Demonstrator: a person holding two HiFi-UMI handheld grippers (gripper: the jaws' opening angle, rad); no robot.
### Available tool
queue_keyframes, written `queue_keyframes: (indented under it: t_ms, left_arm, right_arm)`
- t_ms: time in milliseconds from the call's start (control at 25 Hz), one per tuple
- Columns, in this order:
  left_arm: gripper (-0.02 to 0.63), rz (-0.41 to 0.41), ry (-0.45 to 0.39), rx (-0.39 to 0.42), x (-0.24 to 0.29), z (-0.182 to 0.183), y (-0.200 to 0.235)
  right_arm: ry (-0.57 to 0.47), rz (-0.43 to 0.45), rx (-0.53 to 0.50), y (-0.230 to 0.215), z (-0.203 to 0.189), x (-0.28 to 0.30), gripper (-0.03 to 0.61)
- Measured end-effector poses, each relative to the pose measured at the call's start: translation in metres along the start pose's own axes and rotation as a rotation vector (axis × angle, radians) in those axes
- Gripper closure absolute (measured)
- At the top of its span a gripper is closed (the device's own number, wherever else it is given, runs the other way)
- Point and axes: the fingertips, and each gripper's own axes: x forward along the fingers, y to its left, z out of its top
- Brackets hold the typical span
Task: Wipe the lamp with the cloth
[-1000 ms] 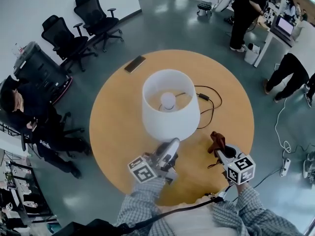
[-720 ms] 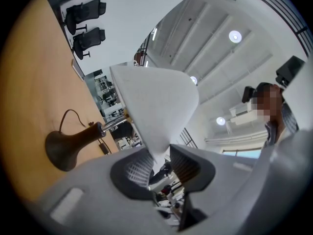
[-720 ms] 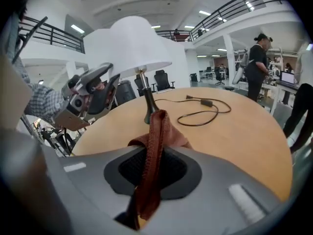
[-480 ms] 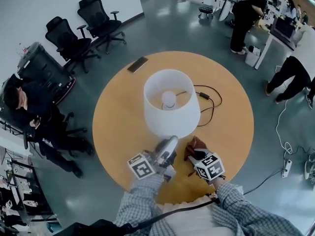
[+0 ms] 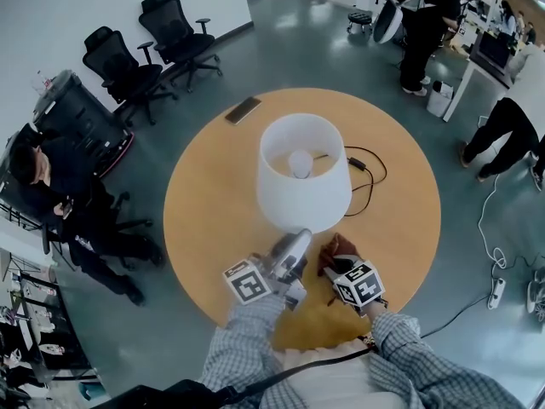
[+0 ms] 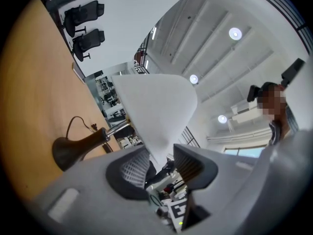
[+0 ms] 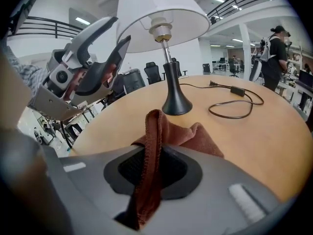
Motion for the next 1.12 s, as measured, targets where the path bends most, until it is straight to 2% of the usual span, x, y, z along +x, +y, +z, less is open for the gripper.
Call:
queue_keyframes:
  t_ms: [160, 280, 400, 520, 600, 760, 800, 880, 1000, 1080, 1120]
  left_arm:
    - [0.399, -0.017, -0.017, -0.007, -0.002, 0.002, -0.008]
    - [0.391, -0.003, 0.022, 0.011, -0.007, -0.006, -0.008]
    - [0.390, 0.044, 0.056, 0.021, -0.020, -0.018, 0.000]
    - [0.392, 0.107, 0.075, 0.063, -0.038, -0.027, 0.007]
    - [0.428, 0.137, 0.094, 0.113, -0.052, -0.035, 0.017]
    - [0.575, 0.221, 0.129, 0.213, -0.070, -0.043, 0.026]
    - [0.610, 0.228, 0.149, 0.230, -0.072, -0.046, 0.023]
    - [0.612, 0.217, 0.217, 0.273, -0.075, -0.056, 0.016]
    - [0.612, 0.177, 0.351, 0.344, -0.081, -0.082, 0.010]
    - [0.612, 0.171, 0.409, 0.361, -0.083, -0.096, 0.010]
    - [0.612, 0.168, 0.425, 0.365, -0.083, -0.100, 0.011]
  right_arm:
    - [-0.022, 0.019, 0.016, 0.002, 0.004, 0.000, 0.504]
    - [-0.041, 0.045, 0.038, 0.004, 0.006, -0.001, 0.468]
    - [-0.063, 0.073, 0.062, 0.008, 0.010, -0.001, 0.358]
    - [-0.091, 0.088, 0.072, 0.013, 0.015, -0.006, 0.303]
    - [-0.129, 0.094, 0.079, 0.012, 0.019, -0.012, 0.287]
    - [-0.200, 0.072, 0.100, 0.008, 0.029, -0.043, 0.276]
    - [-0.225, 0.069, 0.104, 0.008, 0.033, -0.053, 0.284]
    - [-0.290, 0.066, 0.113, 0.009, 0.042, -0.072, 0.329]
    - [-0.385, 0.061, 0.112, 0.013, 0.055, -0.097, 0.493]
    - [-0.424, 0.045, 0.090, 0.017, 0.058, -0.109, 0.571]
    - [-0.440, 0.033, 0.075, 0.018, 0.058, -0.113, 0.574]
